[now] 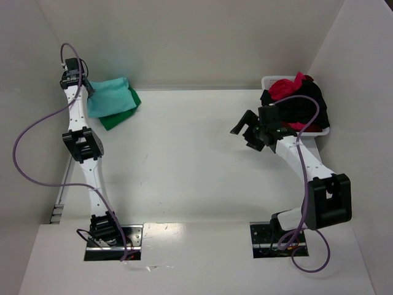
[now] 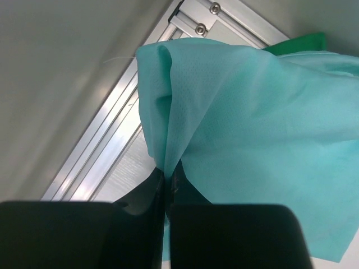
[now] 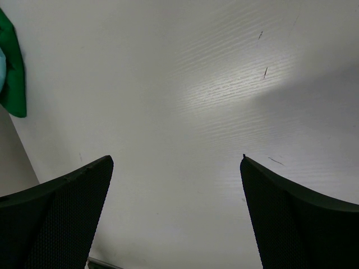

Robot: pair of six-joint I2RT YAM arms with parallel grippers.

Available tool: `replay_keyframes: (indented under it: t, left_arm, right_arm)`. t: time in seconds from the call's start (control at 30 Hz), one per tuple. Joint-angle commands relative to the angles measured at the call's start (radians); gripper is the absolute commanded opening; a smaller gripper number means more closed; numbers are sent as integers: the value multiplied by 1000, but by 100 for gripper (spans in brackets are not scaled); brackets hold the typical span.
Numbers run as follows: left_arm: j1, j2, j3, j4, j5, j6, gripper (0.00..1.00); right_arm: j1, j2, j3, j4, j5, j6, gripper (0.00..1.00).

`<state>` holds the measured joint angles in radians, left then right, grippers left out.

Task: Fold and stack the t-shirts

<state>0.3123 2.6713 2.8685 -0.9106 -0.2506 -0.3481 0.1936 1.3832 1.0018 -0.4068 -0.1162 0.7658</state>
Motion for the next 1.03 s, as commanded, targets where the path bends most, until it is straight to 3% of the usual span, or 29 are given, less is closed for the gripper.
replay_keyframes:
  t: [0.0,0.1,0.13,0.2,0.27,0.37,0.57,0.7,0.87,1.0]
  left_arm:
    - [-1,4,-2,-24,8,-20,0]
    - [-1,4,-8,-39,54,-20,3]
    - [-1,4,-8,-39,72,-20,17]
    - [-1,4,-8,-39,90,-20,55]
    - [-1,-8,-8,-39,97,-20,76]
    - [-10,-37,-8,-39,88,-20,96]
    - [-41,-140,-20,-39,72,18,100]
    - [-86,-264,-92,-48,-44,61,100]
    - [-96,-461,-275,-35,2,51,100]
    - [-161,-681,-557,54,-1,75,100]
  right_arm:
    - [-6,22,51,8,10,3,100]
    - [-6,22,55,8,10,-2,100]
    - [-6,27,60,8,16,-2,100]
    - [-6,33,69,-1,30,-11,100]
    - [-6,42,85,-6,46,-16,100]
    - [-6,53,134,-35,80,-34,100]
    - [-6,136,343,-205,257,-89,100]
    - [-16,186,417,-221,324,-172,100]
    - [-20,189,437,-181,352,-230,100]
    - [-25,157,437,-153,329,-283,100]
